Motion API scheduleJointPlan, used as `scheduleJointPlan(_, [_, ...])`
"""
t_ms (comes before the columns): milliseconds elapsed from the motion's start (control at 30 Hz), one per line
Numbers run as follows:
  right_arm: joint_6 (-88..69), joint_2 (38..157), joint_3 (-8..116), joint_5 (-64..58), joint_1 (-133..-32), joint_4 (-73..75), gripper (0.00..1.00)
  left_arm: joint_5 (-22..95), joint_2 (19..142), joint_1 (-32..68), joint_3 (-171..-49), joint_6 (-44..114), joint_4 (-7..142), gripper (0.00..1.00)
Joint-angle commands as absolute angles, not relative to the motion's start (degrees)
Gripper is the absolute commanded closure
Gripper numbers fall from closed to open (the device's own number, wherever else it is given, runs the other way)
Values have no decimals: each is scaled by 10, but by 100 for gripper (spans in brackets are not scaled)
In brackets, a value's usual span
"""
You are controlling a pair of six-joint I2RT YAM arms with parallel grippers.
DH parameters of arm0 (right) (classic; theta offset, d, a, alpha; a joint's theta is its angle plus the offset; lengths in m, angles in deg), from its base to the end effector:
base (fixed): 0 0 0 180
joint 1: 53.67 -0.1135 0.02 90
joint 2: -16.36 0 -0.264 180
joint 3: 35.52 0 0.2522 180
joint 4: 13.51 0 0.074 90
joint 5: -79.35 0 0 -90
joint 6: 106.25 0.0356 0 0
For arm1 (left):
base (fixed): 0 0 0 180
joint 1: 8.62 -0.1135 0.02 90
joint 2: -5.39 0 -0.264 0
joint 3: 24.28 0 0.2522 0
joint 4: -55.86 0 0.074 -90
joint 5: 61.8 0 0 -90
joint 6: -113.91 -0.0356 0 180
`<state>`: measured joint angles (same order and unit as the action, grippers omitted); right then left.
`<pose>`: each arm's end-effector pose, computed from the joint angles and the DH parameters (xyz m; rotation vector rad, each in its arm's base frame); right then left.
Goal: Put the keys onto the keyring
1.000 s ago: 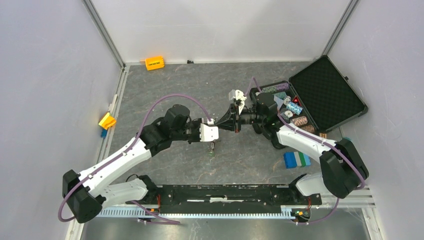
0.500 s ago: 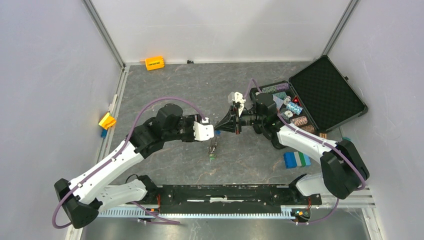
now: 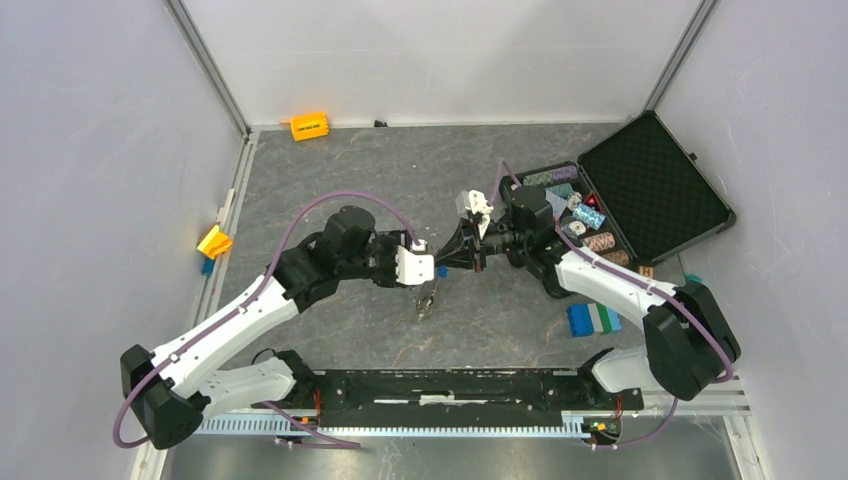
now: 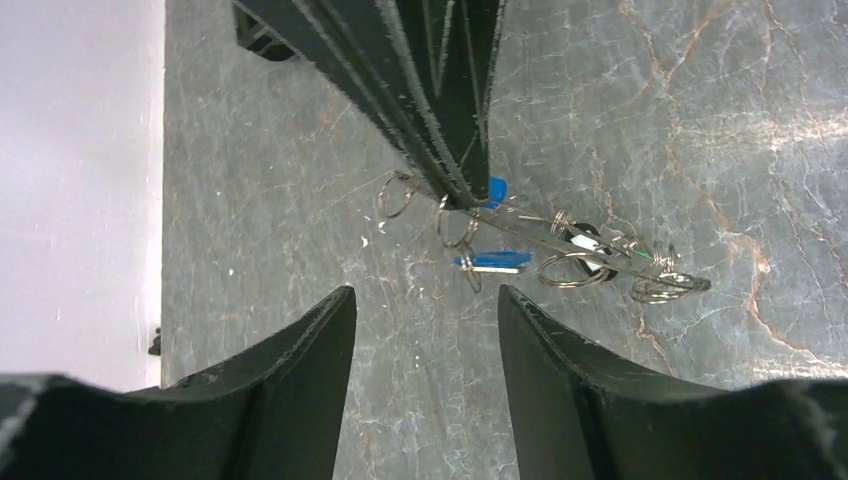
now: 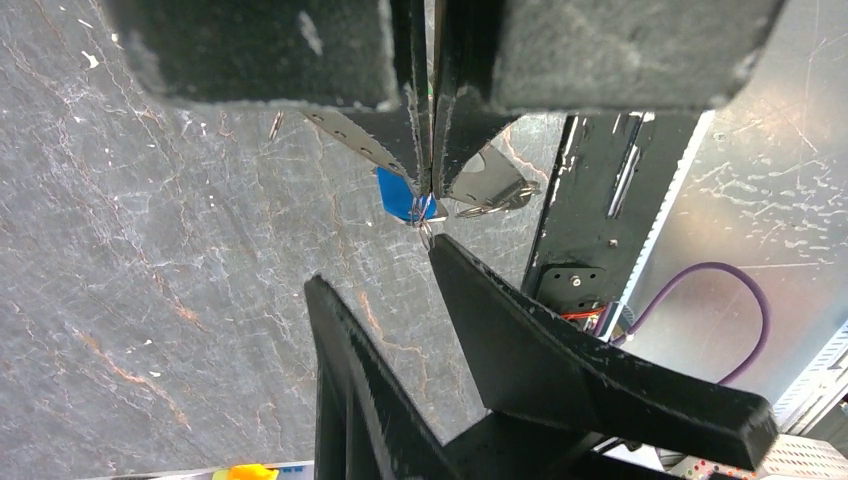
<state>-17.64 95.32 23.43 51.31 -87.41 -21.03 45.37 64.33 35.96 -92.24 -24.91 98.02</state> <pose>0.2279 0.1900 0.2667 -1.2854 1.3642 1.3512 0.1517 -0.1642 0.3201 1.6663 1.3315 -0.2781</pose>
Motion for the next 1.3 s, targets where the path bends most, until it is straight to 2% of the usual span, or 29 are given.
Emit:
scheduleJointPlan(0, [-185,930,263,530,-872,-230,100,515,652,358,-913,-296,959,40])
scheduleJointPlan(100, [-184,931,264,528,-872,-229,100,545,656,358,-915,-314,975,45])
scheduleJointPlan(467, [-178,932,268,527,-872,-228,100,554,676,358,-919,-326,987,80])
scheduleJointPlan(600, [-181,929,263,521,-872,-228,100,548,675,359,-918,-323,987,84])
scheduleJointPlan(867, [-156,922,240,503,-872,-267,100,540,683,359,-915,-288,954,74])
scheduleJointPlan(1133, [-136,920,228,496,-872,-290,100,557,681,359,-911,-252,944,51])
scheduleJointPlan(1267, [-137,919,226,495,-873,-290,100,536,676,358,-913,-242,949,46])
